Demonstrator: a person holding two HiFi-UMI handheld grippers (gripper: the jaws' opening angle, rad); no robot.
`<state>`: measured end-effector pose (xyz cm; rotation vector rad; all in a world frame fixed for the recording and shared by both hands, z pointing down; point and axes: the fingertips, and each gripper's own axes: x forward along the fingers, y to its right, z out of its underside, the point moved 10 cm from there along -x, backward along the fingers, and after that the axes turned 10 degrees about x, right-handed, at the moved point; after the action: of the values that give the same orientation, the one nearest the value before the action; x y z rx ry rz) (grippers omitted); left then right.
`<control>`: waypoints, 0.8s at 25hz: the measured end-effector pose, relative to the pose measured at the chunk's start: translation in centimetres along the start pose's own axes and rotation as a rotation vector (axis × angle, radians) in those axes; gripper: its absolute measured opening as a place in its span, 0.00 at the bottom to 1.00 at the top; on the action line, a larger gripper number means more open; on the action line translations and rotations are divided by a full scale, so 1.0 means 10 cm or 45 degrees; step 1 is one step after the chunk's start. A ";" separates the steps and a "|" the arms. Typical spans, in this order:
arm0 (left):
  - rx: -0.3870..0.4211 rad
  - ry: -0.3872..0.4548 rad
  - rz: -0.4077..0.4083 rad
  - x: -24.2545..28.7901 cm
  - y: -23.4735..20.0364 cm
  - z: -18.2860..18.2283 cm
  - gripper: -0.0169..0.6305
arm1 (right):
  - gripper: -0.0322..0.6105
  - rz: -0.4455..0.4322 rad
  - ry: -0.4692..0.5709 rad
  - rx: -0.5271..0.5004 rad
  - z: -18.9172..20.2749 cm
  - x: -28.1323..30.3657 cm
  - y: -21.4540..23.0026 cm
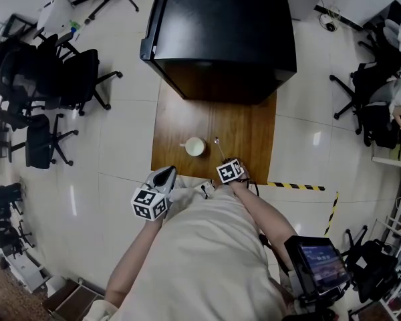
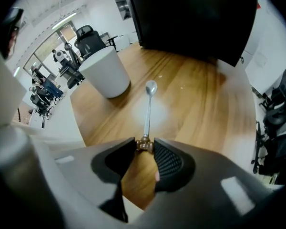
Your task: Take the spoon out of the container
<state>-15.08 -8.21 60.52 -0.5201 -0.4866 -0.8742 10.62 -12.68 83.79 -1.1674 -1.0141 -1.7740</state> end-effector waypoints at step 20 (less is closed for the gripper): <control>0.017 0.124 0.157 -0.56 -0.75 0.10 0.03 | 0.39 0.239 0.535 0.035 -0.69 -1.32 -0.67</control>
<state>-24.46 -8.39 59.69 -0.4882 -0.3676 -0.7735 6.04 -14.04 68.20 -0.7953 -0.6553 -1.7489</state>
